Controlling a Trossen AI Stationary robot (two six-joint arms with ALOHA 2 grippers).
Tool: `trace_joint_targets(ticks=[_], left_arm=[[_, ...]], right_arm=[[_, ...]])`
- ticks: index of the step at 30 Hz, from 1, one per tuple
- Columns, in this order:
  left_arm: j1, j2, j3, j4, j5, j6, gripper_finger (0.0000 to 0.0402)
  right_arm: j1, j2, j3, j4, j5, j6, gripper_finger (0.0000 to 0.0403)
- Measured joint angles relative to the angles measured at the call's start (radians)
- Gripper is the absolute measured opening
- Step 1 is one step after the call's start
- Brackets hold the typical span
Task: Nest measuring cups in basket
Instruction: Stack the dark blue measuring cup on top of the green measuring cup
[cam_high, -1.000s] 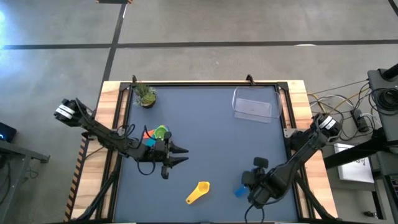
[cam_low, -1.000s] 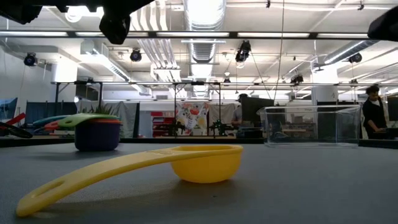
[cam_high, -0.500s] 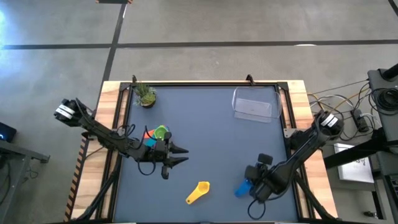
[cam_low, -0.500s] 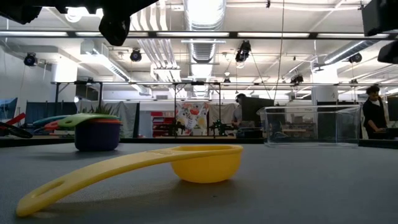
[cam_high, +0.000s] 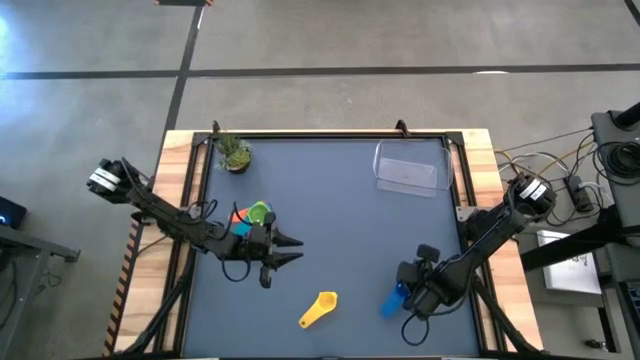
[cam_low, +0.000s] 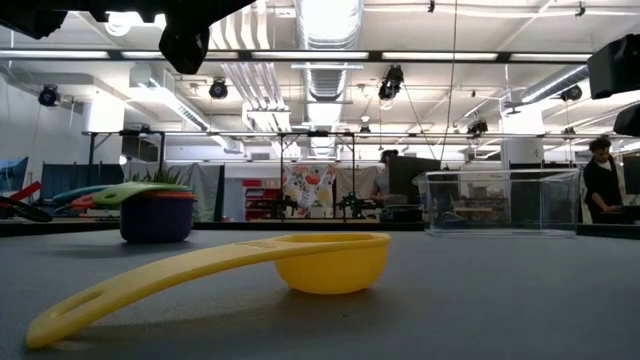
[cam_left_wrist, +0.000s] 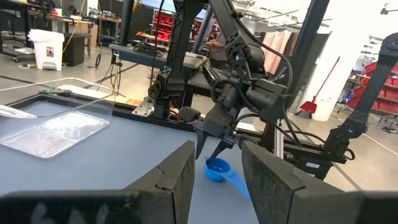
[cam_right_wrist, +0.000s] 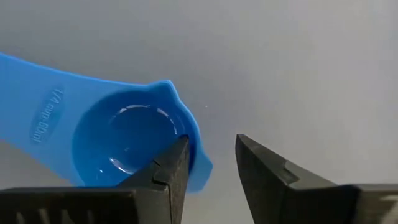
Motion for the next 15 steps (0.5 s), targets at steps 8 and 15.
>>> trace_joint_targets(ticks=[8,15], left_arm=[[0.000,0.000,0.000,0.000,0.000,0.000,0.0116],[0.000,0.000,0.000,0.000,0.000,0.000,0.0116]], right_arm=[[-0.003,0.000,-0.001,0.039,-0.001,-0.032,0.0041],[-0.034,-0.004,0.022,0.039,0.015,-0.025,0.0021]])
